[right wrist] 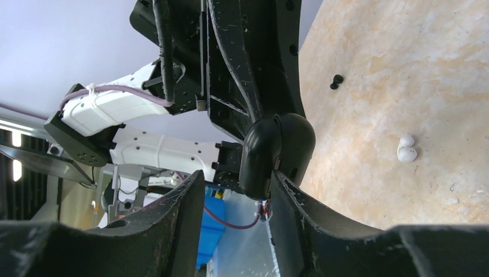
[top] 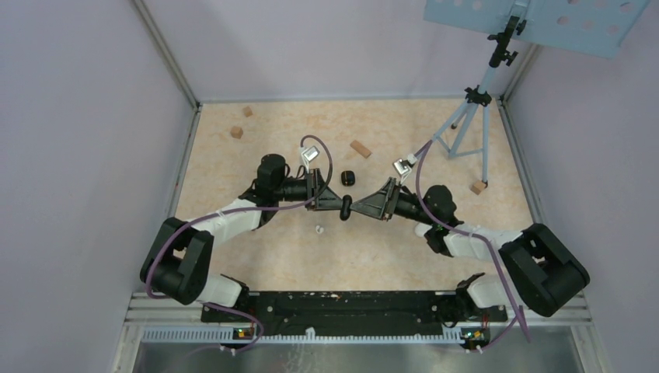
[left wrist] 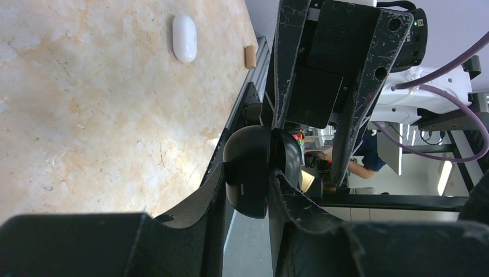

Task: Insert the wireless bluetooth earbuds into the charging case
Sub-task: Pass from the right arm to the left, then open the charging case at the center of the board, then pass from the left arm to the right

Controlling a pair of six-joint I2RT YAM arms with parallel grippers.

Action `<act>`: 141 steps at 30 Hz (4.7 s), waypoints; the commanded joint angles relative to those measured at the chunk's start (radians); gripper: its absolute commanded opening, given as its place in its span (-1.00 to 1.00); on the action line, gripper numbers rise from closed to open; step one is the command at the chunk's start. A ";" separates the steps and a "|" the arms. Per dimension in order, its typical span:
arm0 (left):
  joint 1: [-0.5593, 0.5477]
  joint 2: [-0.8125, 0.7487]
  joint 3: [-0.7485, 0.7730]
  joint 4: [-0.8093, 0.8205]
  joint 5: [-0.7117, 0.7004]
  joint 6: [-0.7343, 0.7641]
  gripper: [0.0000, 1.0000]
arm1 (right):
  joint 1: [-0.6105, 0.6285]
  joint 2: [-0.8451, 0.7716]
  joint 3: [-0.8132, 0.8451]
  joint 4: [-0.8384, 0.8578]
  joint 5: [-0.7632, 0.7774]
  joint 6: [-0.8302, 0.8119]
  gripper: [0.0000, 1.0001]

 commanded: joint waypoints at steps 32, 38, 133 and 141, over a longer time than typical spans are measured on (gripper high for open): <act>0.000 -0.100 0.099 -0.250 -0.132 0.167 -0.73 | 0.155 -0.083 0.396 -0.925 0.345 -0.433 0.25; 0.001 -0.098 0.103 -0.254 -0.132 0.171 -0.73 | 0.169 -0.070 0.405 -0.930 0.349 -0.430 0.10; 0.101 -0.129 0.082 -0.184 0.113 0.091 -0.53 | 0.098 0.079 0.100 0.150 0.106 0.002 -1.00; 0.134 -0.154 0.121 -0.336 0.067 0.198 0.26 | 0.096 0.034 0.080 0.064 0.133 -0.024 -1.00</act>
